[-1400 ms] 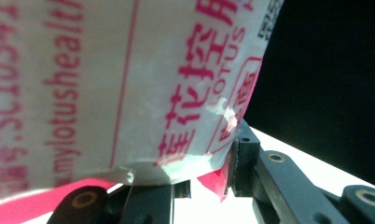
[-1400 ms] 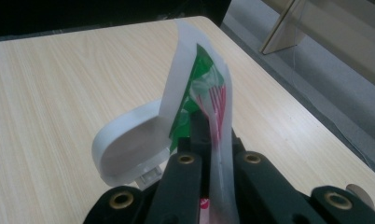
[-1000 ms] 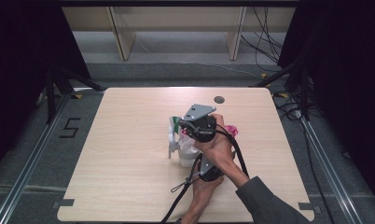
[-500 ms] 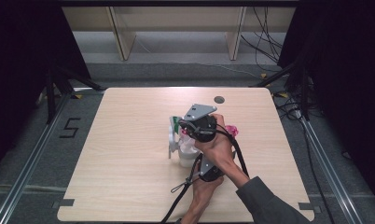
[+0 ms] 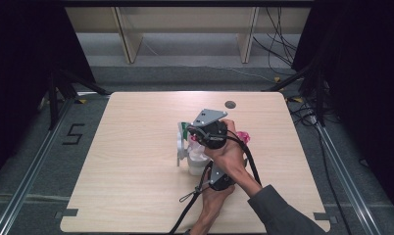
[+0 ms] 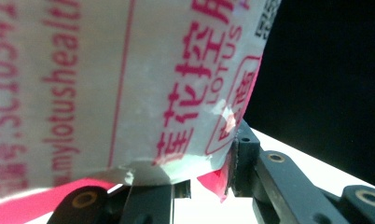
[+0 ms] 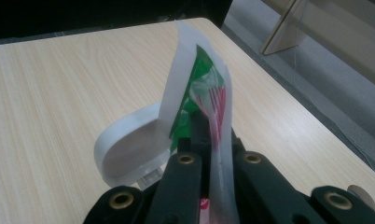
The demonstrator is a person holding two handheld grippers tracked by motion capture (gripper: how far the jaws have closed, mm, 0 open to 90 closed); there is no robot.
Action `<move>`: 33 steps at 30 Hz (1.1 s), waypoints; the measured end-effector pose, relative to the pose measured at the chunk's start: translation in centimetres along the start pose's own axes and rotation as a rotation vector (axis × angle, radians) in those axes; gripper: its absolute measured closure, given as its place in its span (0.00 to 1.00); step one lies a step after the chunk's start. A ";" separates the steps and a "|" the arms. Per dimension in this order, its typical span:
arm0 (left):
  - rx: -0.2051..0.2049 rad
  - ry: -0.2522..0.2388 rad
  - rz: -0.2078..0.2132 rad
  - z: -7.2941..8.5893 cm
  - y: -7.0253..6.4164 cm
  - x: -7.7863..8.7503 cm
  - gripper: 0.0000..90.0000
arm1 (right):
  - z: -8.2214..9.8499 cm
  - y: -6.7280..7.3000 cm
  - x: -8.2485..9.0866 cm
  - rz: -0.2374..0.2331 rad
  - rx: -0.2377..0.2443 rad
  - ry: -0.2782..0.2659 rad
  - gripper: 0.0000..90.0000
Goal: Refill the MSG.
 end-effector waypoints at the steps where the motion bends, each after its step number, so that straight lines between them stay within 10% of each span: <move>1: 0.001 -0.001 0.002 0.0 0.0 0.0 0.82 | 0.0 0.1 -0.1 0.000 0.001 0.002 1.00; 5: -0.001 0.004 0.001 0.0 0.0 0.1 0.82 | 0.0 0.2 0.0 -0.004 -0.004 0.006 1.00; 6: -0.073 0.064 -0.031 0.0 0.5 0.5 0.82 | -0.1 0.1 0.1 -0.003 0.004 0.003 1.00; 8: -0.076 0.065 -0.032 0.0 0.5 0.4 0.82 | -0.1 0.1 0.1 -0.001 0.003 0.000 1.00; 15: -0.066 0.058 -0.028 0.0 0.4 0.4 0.82 | -0.2 0.2 0.1 -0.007 -0.015 0.006 1.00; 17: -0.004 -0.005 -0.004 -0.2 -0.1 0.1 0.82 | -0.2 0.2 0.0 -0.007 -0.009 0.018 1.00; 19: -0.003 -0.008 -0.004 -0.2 -0.1 0.1 0.82 | -0.3 0.2 0.0 -0.008 -0.011 0.016 1.00; 20: -0.080 0.059 -0.037 -0.1 0.4 0.6 0.82 | -0.3 0.1 0.1 -0.008 -0.005 0.013 1.00; 22: -0.077 0.061 -0.034 0.0 0.4 0.5 0.82 | -0.3 0.2 -0.1 -0.009 -0.004 0.022 1.00; 23: 0.000 -0.007 -0.002 -0.1 -0.1 0.1 0.82 | -0.3 0.2 -0.1 -0.009 -0.004 0.022 1.00; 27: 0.003 -0.010 0.000 -0.1 -0.1 0.1 0.82 | -0.3 0.3 -0.1 -0.008 -0.015 0.024 1.00; 29: -0.076 0.056 -0.035 -0.1 0.5 0.6 0.82 | -0.3 0.1 0.1 -0.012 -0.017 0.010 1.00; 30: -0.001 -0.009 -0.001 -0.2 -0.1 0.1 0.82 | -0.3 0.2 0.1 -0.011 -0.016 0.006 1.00; 33: -0.020 0.017 -0.029 0.1 0.2 0.1 0.82 | -0.2 0.3 -0.3 -0.005 -0.004 0.022 1.00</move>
Point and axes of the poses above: each handheld gripper's, and its own axes: x roughly backward along the jaws, z roughly out of its underside, y roughly to its left, the point moved 2 cm from there along -x, roughly forward along the jaws, and after that the axes turned 14 degrees about y, right-handed, at the moved point
